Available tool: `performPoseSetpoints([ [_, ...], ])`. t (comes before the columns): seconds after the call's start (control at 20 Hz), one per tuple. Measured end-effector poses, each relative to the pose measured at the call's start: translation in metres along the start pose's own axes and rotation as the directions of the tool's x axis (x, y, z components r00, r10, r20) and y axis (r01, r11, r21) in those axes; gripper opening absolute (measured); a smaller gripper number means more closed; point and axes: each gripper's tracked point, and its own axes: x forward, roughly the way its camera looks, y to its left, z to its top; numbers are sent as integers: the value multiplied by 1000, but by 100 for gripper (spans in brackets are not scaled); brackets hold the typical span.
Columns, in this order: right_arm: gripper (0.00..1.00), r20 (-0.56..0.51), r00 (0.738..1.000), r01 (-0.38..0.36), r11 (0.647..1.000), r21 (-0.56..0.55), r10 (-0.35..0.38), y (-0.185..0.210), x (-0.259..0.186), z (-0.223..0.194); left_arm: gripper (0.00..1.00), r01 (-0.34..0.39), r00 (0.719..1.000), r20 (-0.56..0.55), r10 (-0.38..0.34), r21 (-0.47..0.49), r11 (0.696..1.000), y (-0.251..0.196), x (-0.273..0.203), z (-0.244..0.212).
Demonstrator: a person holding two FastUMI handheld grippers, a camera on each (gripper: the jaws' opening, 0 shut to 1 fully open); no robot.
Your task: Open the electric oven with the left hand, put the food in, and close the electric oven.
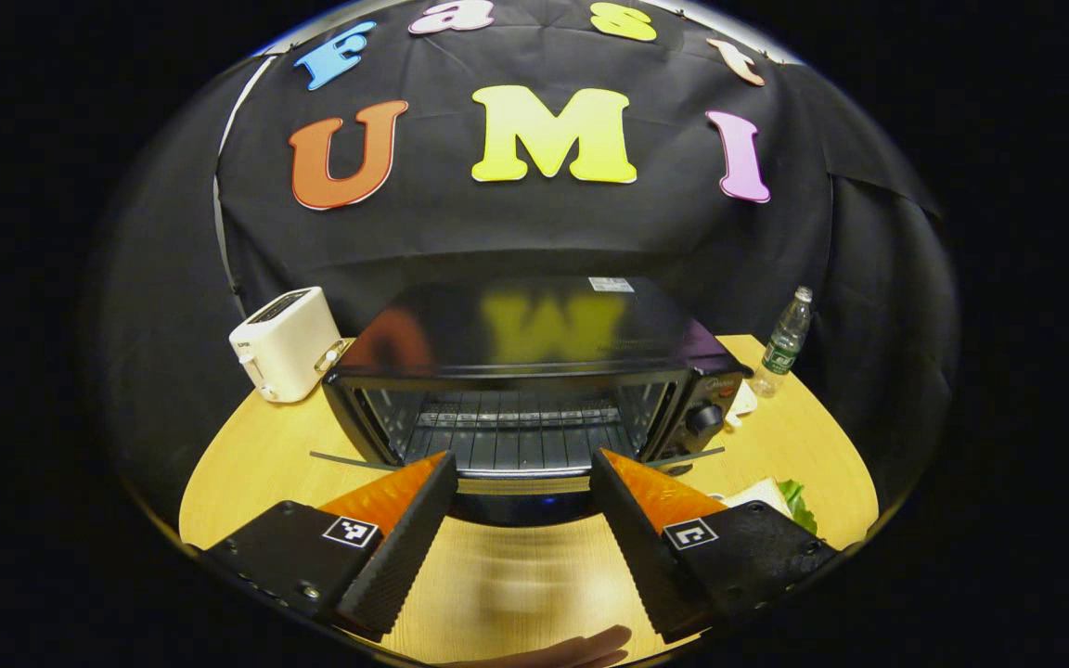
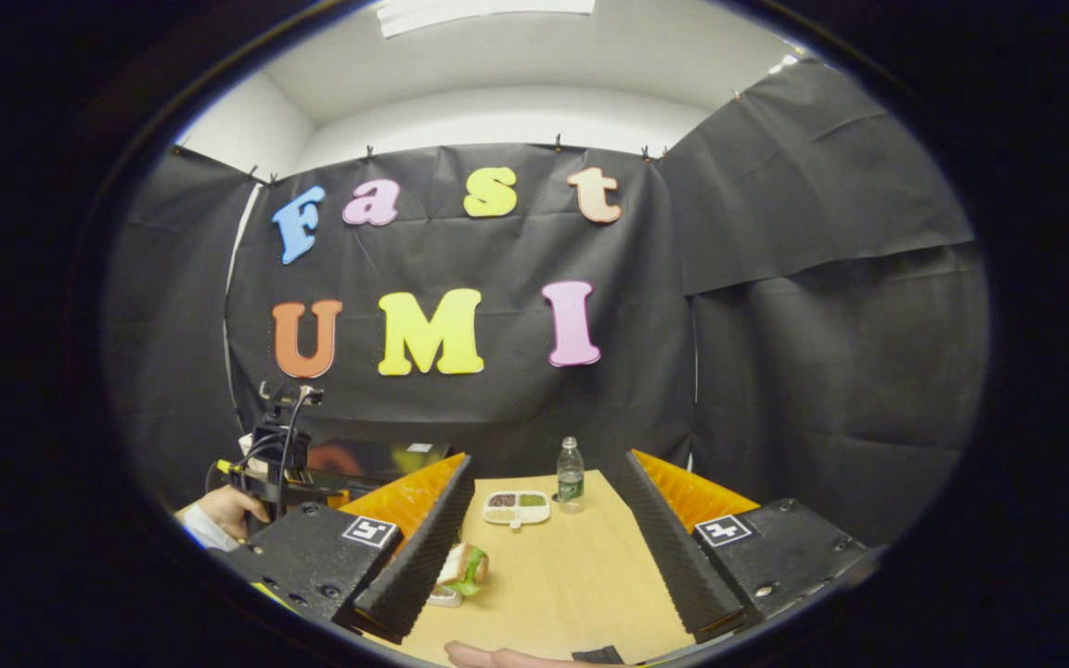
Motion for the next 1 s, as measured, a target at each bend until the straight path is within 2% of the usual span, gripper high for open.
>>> performPoseSetpoints([
  [0.35,100,4,1000,17,1000,-21,-17,-6,-11,3,96,-1,1000,23,1,-11,1000,-2,-20,-64],
  [0.7,100,14,1000,19,999,-43,-19,-3,-14,9,95,-1,1000,19,2,-30,1000,-4,-18,-111],
  [0.75,93,15,1000,17,999,-42,-16,0,-15,10,95,-2,1000,14,3,-36,999,-3,-16,-117],
  [0.8,100,14,1000,8,999,-39,-8,3,-15,10,95,-1,1000,18,2,-45,999,-3,-14,-123],
  [1.0,100,14,1000,-3,1000,-24,3,9,-14,10,94,0,998,-56,-4,-72,997,-3,-1,-155],
])
